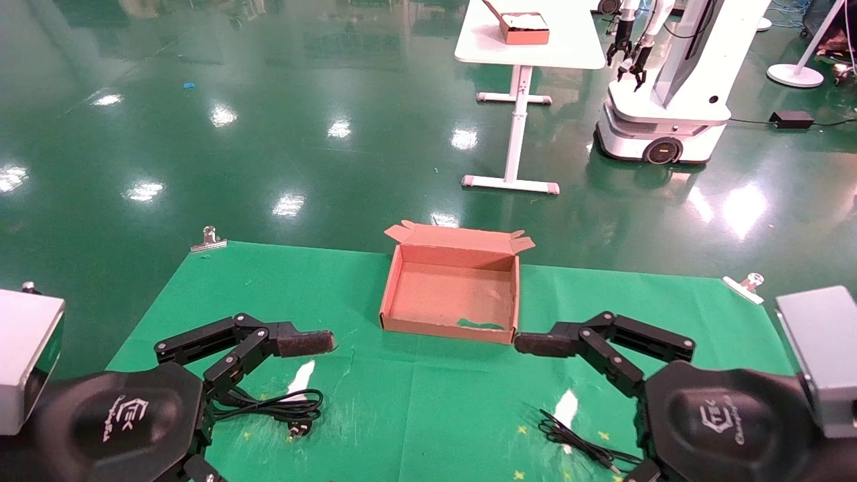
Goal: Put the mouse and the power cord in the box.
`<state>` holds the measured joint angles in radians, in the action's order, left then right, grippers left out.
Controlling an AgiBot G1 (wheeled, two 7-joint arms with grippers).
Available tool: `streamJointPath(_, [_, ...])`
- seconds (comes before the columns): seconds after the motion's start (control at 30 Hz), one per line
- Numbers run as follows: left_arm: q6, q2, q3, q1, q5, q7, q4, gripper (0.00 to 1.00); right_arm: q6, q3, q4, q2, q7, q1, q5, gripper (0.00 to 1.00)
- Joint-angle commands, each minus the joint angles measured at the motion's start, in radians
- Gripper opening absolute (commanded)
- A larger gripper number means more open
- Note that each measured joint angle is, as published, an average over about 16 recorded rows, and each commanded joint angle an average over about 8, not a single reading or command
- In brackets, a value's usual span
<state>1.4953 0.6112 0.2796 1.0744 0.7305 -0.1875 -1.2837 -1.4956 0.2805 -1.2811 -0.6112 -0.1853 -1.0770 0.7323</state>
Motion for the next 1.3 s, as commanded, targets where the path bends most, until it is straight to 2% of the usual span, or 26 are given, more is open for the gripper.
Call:
streamJointPath(0.03, [0.000,0.000,0.000,0.000,0.000,0.000,0.000,1.00,0.000,0.000,0.000,0.000,0.000,0.000,0.000,1.00])
streamJointPath(0.57, [0.000,0.000,0.001,0.001,0.002,0.001,0.000,1.00,0.000,0.000,0.000,0.000,0.000,0.000,0.000,1.00])
streamJointPath(0.73, [0.028,-0.001,0.021,0.031,0.052,0.021,-0.011,1.00,-0.005,0.008,0.010,0.008,0.008,0.005,0.023,1.00])
streamJointPath(0.87, [0.070,0.005,0.085,0.117,0.180,0.058,-0.008,1.00,-0.026,0.032,0.051,0.018,0.036,0.008,0.083,1.00])
streamJointPath(1.03, [0.091,0.028,0.226,0.268,0.415,0.143,0.040,1.00,-0.065,0.080,0.154,0.020,0.106,-0.017,0.187,1.00])
streamJointPath(1.17, [0.089,0.080,0.353,0.374,0.592,0.235,0.152,1.00,-0.081,0.143,0.258,0.010,0.189,-0.074,0.299,1.00])
streamJointPath(1.3, [0.079,0.165,0.458,0.460,0.728,0.325,0.331,1.00,-0.060,0.208,0.389,-0.027,0.282,-0.168,0.430,1.00])
